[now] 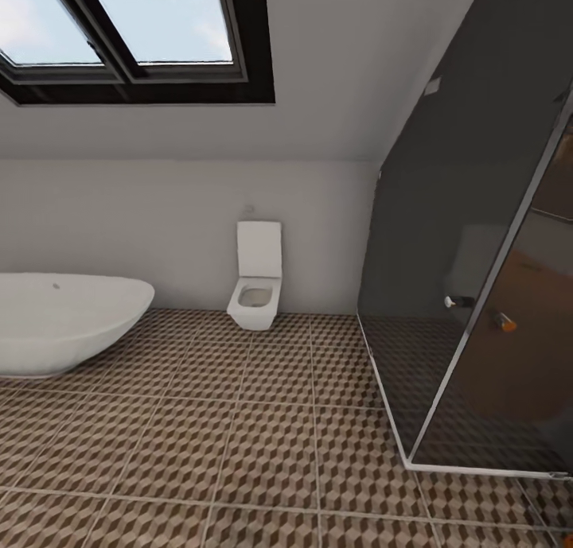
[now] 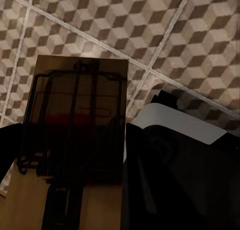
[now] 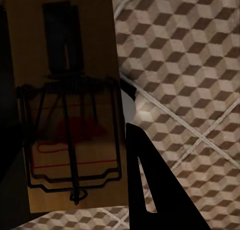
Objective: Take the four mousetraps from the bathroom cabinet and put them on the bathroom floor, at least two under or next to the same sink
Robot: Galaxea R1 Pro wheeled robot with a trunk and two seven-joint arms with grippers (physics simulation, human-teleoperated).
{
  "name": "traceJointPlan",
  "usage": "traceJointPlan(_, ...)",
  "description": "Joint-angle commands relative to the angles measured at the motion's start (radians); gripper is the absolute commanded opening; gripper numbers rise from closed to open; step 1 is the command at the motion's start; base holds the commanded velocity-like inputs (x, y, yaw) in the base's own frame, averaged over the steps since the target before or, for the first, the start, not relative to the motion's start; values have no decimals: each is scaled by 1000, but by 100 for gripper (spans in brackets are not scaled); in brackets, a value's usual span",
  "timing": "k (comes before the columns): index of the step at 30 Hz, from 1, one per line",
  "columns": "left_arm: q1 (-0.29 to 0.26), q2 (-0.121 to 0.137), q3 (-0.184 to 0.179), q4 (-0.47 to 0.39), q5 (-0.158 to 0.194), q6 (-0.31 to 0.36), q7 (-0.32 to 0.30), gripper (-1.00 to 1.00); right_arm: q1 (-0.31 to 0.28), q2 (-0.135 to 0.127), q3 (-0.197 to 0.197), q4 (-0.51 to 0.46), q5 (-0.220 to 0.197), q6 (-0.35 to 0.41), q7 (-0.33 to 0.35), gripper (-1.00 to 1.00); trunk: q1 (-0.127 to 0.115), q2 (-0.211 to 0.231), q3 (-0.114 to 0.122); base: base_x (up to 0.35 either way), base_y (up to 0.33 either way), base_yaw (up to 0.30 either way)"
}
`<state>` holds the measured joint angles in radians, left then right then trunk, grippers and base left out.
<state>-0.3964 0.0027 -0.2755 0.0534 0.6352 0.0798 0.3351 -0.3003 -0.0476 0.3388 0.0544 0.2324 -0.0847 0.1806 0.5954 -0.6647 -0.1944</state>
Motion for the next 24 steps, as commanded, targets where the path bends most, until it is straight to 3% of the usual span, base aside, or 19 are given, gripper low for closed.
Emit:
traceJointPlan(1, -1, -1, -8, 0, 0, 6, 2, -100, -2, 0, -1, 4, 7, -7, 1, -100, 0, -1, 0, 0, 0, -159)
traceJointPlan(12, -1, 0, -8, 0, 1, 6, 2, -100, -2, -1, -2, -2, 4, -7, -2, -100, 0, -1, 2, 0, 0, -30)
traceJointPlan(24, -1, 0, -8, 0, 1, 6, 2, -100, -2, 0, -2, 5, 4, -7, -8, -100, 0, -1, -14, 0, 0, -2)
